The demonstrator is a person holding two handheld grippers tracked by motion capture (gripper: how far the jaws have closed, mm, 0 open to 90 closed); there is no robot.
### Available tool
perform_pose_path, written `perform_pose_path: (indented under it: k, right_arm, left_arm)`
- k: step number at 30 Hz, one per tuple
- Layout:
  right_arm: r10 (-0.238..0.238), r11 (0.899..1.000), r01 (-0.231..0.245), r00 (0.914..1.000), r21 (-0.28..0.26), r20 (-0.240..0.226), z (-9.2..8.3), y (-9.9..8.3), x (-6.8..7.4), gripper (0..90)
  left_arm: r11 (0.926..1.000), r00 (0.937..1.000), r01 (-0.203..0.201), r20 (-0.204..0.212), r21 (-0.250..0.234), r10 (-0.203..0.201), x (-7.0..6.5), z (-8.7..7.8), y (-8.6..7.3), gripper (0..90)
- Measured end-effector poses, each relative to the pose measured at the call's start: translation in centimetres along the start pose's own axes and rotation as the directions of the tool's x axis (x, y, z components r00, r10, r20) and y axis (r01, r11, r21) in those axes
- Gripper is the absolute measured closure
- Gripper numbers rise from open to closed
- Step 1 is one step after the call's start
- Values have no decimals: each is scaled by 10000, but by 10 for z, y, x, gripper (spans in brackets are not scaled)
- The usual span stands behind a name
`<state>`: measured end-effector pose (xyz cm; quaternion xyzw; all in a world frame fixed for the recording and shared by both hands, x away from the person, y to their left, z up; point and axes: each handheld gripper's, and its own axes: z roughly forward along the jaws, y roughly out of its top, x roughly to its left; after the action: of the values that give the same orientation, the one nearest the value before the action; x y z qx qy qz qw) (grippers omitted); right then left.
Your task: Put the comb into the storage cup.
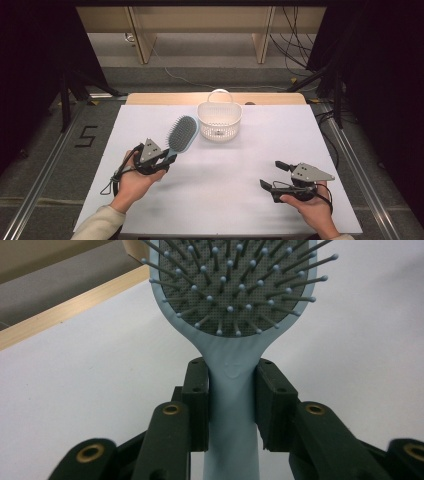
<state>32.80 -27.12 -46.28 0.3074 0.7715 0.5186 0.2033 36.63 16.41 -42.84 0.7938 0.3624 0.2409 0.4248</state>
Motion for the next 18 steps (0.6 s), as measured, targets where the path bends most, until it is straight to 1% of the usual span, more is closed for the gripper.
perform_pose_path:
  k: [18]
  right_arm:
    - [-3, 10000, 3, 10000, 4, -9, 0, 0, 0, 147]
  left_arm:
    - [9998, 10000, 67, 3, -166, -67, 0, 3, 8, 697]
